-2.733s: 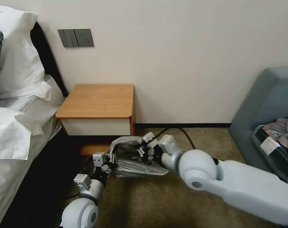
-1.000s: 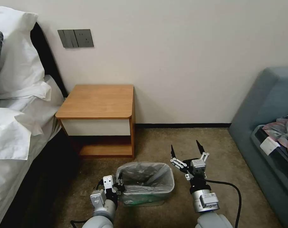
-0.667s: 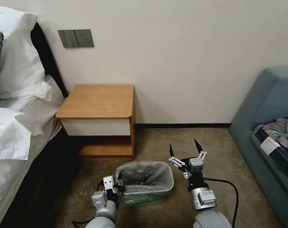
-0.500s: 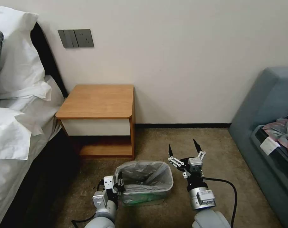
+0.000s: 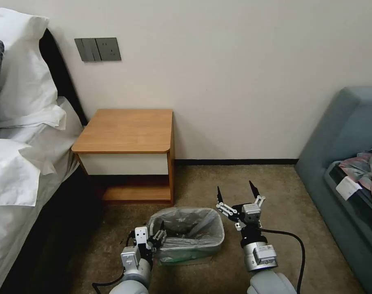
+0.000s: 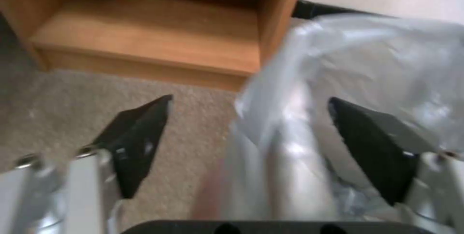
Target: Pick up the garbage bag from the table and place it over the trash can.
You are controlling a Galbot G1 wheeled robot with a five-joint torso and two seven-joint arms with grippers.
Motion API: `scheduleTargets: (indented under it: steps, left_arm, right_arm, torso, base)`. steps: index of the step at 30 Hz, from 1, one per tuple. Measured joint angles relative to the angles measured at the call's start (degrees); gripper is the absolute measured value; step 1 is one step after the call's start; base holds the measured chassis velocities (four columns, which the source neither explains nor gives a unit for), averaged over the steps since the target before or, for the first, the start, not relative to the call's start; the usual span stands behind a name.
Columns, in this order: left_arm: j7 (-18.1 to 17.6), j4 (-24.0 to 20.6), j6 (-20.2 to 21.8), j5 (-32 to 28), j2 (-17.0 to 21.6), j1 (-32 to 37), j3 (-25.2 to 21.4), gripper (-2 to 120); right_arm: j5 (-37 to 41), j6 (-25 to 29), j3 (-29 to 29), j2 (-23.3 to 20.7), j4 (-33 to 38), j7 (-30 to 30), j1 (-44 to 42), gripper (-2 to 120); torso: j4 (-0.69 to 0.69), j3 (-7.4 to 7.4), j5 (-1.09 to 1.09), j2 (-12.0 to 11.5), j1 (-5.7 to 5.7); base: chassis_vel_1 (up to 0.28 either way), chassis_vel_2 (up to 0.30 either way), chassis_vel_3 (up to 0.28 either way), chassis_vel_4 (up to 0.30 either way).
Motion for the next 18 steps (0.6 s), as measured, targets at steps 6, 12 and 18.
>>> scheduleTargets:
  steps: [6,12,18]
  left_arm:
    - [1.2,-1.8,-0.7,0.7,0.8,0.8,-3.3,100]
    - [3.8,-3.1,-6.6,6.5,1.3,2.5,-6.3,100]
    - [8.0,-2.2,-19.4,14.6,0.9,4.6,-8.7,100]
  right_arm:
    - [2.6,-0.6,0.7,-1.2,0.0,0.0,0.0,100]
    - [3.8,-0.6,2.3,-1.6,0.2,-1.0,-1.7,100]
    - [5.6,1.2,5.5,-0.2,-0.1,-1.8,-6.2,100]
  torso:
    - [0.00,0.00,0.00,0.0,0.00]
    - [0.00,0.00,0.00,0.0,0.00]
    - [0.00,-0.01,0.00,0.0,0.00]
  base:
    - [0.000,0.000,0.000,0.000]
    - [0.000,0.000,0.000,0.000]
    - [0.000,0.000,0.000,0.000]
